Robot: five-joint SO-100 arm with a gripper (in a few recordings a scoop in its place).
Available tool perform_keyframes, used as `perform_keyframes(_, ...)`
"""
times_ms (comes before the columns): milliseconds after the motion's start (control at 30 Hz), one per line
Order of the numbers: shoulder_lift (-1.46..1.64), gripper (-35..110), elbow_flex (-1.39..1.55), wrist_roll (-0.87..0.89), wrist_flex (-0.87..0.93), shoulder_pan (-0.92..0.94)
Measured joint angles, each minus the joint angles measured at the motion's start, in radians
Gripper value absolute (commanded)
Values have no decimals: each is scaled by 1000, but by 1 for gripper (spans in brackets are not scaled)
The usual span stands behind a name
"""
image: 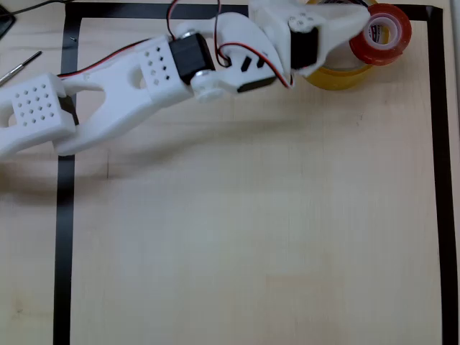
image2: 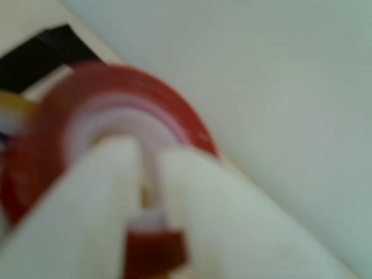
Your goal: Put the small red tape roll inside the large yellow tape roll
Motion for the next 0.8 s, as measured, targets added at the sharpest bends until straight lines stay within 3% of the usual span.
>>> perform_keyframes(800, 0, 0, 0, 48, 195, 0)
